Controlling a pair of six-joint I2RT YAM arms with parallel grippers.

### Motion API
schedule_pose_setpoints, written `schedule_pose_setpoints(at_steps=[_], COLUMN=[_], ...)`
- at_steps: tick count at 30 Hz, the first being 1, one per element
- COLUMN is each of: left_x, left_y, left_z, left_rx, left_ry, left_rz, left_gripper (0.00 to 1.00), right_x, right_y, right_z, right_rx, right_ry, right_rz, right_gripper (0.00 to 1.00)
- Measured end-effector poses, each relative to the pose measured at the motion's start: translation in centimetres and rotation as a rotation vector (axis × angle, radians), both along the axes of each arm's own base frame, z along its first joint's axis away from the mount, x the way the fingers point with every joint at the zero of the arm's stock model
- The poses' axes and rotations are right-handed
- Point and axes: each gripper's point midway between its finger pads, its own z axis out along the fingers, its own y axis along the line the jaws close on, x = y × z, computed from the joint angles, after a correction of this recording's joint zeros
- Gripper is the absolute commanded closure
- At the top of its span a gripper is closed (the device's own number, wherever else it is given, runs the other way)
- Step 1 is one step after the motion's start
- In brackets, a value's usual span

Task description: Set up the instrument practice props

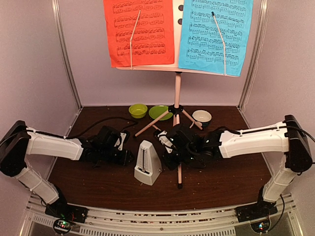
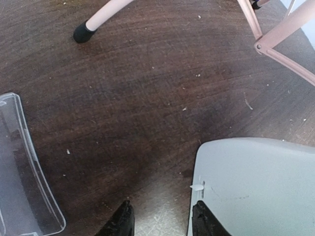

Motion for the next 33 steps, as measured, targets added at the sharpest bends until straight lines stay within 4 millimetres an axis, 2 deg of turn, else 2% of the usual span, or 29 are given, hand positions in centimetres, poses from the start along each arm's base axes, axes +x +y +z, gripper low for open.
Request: schedule_pose_setpoints(at_steps=[7,13,16,20,24,29,33], left_x=[-1.4,-2.3,-2.7,-2.9,-2.6,-2.0,-1.6], left_y=[-0.1,-0.9,-0.8,-0.7,-0.6,0.1,0.0], left_z=[-0.4,-0.3,-0.3,0.9,2.6,3.4,3.8], left_rx=[-0.04,-0.06,-0.068,-0.089,-0.112,-0.111,-0.1], left_ry=[0.02,0.03,0.033,0.007,-0.039,-0.071,-0.086], left_rz=[-0.035,-0.075,-0.084,-0.094,-0.094,-0.089,-0.102], left_gripper=[0.62,0.63,0.62,0.61,0.58,0.57,0.57], right_x=[0.8,1.7,2.0,2.0,1.0,-0.1,-0.7], right_y=[1.4,2.7,2.8,2.4,1.2,1.1,2.0], right_z=[-0.7,-0.4,-0.2,0.1,2.1,5.5,5.9], right_rx=[-0.002,0.012,0.012,0.008,0.043,0.139,0.182], right_ry=[-0.02,-0.038,-0.045,-0.055,-0.077,-0.106,-0.084], right_rz=[0.015,0.021,0.022,0.029,0.056,0.105,0.13], right_gripper=[0.85,0.82,0.71,0.52,0.34,0.24,0.25])
